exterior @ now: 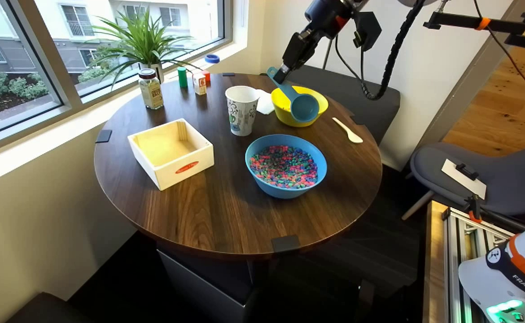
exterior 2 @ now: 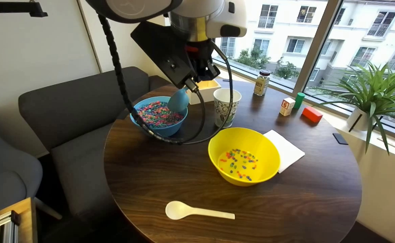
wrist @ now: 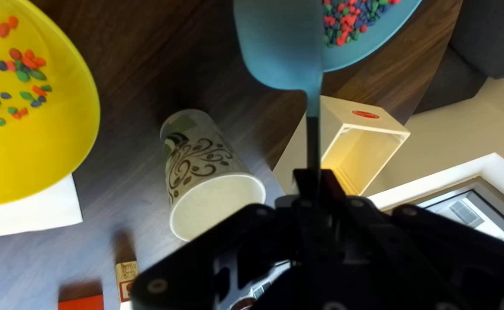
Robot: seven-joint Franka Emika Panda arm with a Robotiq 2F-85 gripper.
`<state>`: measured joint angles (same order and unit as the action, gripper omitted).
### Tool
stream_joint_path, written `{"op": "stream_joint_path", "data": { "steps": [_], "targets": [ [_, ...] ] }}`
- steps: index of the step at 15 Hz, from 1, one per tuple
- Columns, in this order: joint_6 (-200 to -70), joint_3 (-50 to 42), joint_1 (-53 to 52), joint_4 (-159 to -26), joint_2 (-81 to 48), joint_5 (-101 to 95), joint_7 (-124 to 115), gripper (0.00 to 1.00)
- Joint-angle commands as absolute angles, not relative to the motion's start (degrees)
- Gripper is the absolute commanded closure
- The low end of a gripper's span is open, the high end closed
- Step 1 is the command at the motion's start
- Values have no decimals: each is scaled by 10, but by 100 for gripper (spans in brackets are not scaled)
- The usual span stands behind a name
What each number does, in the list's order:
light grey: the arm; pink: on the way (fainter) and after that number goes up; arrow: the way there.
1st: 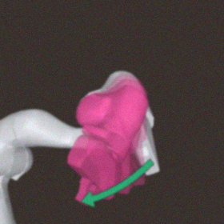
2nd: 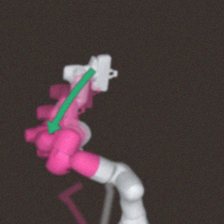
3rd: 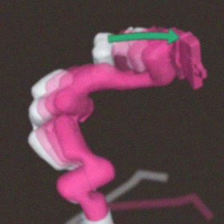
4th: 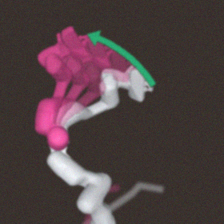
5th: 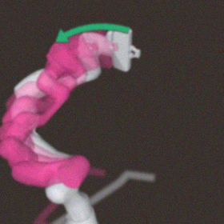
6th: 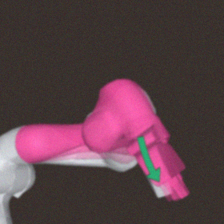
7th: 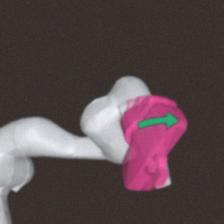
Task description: Use the blue ladle to put some of the contents of the blue bowl into the yellow bowl
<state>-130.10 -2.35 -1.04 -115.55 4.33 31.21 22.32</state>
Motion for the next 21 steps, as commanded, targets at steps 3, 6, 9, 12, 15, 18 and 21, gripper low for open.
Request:
{"op": "stream_joint_path", "data": {
  "steps": [3,6,9,12,15,18,21],
  "targets": [
    [-1207,-40,0,-1162,48,338,287,98],
    [-1154,-48,6,-1161,47,361,317,98],
    [-1124,-54,12,-1167,46,372,344,98],
    [-1098,-59,21,-1171,42,374,363,98],
    [-1083,-63,28,-1179,37,369,386,98],
    [-1070,-65,34,-1185,27,367,396,98],
    [-1071,-66,41,-1186,11,367,391,98]
  ]
}}
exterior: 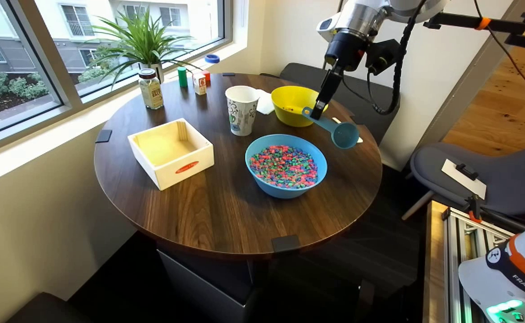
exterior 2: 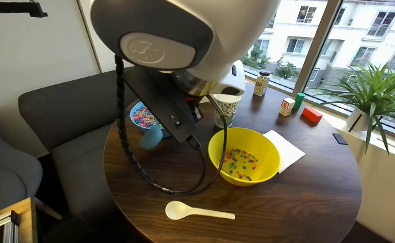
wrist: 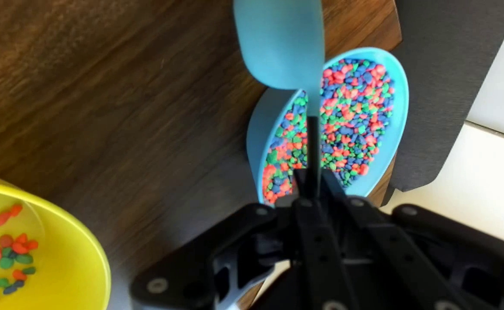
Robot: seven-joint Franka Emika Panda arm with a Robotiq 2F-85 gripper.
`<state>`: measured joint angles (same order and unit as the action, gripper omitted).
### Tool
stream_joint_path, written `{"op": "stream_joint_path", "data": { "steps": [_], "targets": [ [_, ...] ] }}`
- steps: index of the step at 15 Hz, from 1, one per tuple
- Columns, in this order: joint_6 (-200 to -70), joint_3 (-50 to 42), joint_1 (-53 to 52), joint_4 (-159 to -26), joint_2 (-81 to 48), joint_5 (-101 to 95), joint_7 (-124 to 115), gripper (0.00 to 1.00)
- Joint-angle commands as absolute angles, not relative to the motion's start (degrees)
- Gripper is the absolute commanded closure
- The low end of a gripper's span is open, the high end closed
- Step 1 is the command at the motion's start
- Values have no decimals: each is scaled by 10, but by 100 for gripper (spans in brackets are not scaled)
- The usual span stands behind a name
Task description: Use the blue ladle to put some of the contents of the blue bowl into the yellow bowl
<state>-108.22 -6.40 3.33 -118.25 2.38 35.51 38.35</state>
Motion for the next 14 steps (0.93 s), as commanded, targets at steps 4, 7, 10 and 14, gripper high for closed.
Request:
{"op": "stream_joint_path", "data": {
  "steps": [4,7,10,14],
  "targets": [
    [-1063,-67,52,-1180,-14,378,382,98],
    [-1059,-67,60,-1179,-29,384,378,98],
    [-1052,-67,69,-1173,-44,405,367,98],
    [-1058,-66,78,-1171,-58,446,366,98]
  ]
}}
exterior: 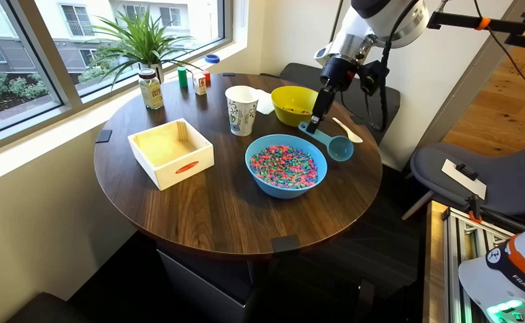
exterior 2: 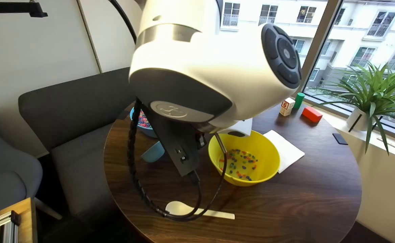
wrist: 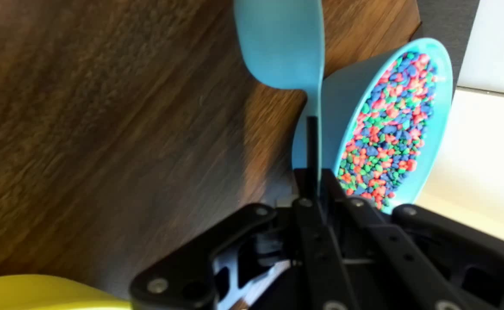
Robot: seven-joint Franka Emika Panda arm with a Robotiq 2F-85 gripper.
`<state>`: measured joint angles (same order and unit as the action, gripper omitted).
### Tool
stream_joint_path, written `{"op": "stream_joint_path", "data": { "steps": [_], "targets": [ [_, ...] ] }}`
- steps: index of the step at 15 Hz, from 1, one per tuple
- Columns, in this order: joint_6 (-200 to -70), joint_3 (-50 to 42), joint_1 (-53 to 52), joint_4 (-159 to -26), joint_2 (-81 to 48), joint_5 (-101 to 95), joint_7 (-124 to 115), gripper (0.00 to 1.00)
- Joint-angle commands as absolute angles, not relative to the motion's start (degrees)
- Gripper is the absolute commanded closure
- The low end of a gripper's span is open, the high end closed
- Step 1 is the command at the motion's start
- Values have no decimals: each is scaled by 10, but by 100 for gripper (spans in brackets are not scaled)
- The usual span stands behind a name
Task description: Use the blue ladle to put some of the contents of the blue bowl into the yellow bowl
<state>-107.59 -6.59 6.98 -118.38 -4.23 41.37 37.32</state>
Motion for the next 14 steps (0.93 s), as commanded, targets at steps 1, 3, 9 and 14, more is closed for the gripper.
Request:
{"op": "stream_joint_path", "data": {
  "steps": [1,3,9,14],
  "targets": [
    [-1061,-65,79,-1170,-61,454,363,98],
    [-1068,-64,80,-1170,-66,467,357,98],
    [-1076,-62,81,-1164,-82,496,329,98],
    [-1087,-62,79,-1162,-91,488,315,98]
  ]
}}
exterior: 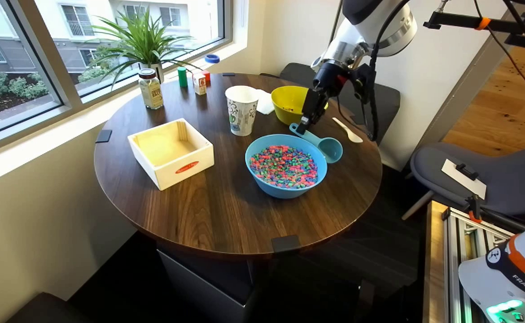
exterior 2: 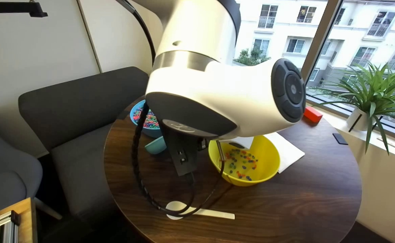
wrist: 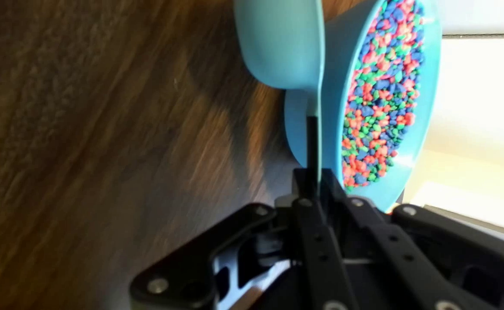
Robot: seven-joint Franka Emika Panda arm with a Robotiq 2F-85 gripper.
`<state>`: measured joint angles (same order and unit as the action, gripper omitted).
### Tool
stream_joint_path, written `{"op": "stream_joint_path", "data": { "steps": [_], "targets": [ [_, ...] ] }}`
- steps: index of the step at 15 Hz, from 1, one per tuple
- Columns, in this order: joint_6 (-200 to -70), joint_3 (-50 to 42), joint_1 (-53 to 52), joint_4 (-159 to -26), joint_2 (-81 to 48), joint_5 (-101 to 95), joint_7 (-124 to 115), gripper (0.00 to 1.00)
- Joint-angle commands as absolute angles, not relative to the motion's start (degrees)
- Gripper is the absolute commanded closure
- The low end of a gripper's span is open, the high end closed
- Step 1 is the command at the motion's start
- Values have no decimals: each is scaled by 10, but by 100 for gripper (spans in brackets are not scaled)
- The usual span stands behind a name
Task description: Use the blue ladle to put some of the contents of the blue bowl into the yellow bowl
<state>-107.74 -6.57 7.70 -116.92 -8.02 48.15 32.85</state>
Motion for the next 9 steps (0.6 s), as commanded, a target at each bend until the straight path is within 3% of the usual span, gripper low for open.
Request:
{"op": "stream_joint_path", "data": {
  "steps": [1,9],
  "targets": [
    [-1089,-62,79,-1162,-93,489,315,98],
    [-1095,-60,79,-1161,-102,475,318,98]
  ]
}}
